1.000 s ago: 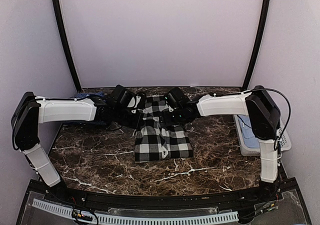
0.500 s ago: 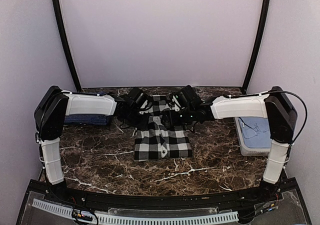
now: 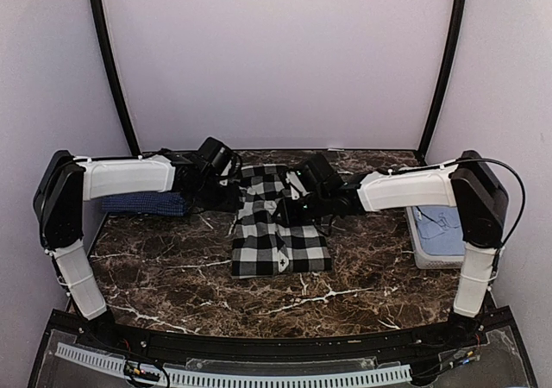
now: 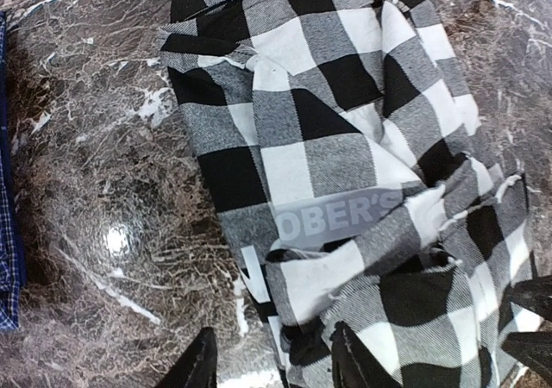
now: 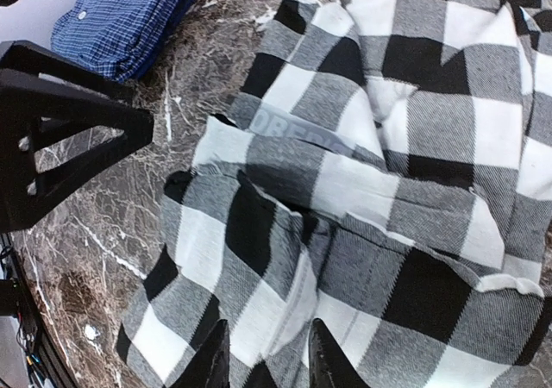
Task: Fold and stack the long sleeve shirts
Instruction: Smooth out the 2/3-rectangle-folded shirt at the center of the board.
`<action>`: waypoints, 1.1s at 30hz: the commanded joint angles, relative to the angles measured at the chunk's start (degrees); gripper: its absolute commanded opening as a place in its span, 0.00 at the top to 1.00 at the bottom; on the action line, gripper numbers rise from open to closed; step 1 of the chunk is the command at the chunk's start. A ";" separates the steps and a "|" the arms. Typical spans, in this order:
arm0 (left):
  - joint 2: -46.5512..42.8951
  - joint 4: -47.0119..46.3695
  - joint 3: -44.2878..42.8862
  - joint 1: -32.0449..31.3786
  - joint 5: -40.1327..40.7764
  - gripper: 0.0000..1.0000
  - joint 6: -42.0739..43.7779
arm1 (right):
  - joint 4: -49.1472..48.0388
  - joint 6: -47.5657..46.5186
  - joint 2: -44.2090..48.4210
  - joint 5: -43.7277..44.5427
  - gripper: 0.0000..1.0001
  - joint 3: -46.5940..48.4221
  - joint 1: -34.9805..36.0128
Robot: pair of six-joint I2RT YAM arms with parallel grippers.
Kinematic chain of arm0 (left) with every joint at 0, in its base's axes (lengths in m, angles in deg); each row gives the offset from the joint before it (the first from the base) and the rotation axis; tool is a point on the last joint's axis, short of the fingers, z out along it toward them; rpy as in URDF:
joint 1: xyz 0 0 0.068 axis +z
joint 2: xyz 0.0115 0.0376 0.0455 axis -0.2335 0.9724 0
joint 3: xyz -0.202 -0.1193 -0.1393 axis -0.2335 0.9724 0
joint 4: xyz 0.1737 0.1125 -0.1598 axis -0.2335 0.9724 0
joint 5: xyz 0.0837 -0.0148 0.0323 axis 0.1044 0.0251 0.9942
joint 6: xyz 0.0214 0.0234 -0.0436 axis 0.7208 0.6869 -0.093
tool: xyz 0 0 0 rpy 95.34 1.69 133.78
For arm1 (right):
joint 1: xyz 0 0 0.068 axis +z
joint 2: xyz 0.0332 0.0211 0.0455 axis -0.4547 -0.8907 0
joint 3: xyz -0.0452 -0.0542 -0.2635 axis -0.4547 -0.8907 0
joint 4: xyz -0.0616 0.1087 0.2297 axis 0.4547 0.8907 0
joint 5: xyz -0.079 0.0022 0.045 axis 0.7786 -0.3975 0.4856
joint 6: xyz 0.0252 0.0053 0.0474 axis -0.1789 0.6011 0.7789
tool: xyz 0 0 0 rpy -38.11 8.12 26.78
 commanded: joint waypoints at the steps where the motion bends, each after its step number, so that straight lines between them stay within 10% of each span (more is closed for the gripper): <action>1: -5.07 -0.76 3.62 0.61 -6.32 0.56 -3.40 | 1.22 -1.03 -3.81 0.66 0.70 4.47 0.82; 16: -5.81 -10.70 11.82 2.32 -20.16 0.61 -10.01 | 6.25 -1.28 -18.64 3.00 0.54 18.33 -1.11; 33: -2.28 -26.08 18.84 3.46 -26.16 0.80 -21.76 | 8.98 -2.69 -9.64 5.08 0.38 20.14 -1.72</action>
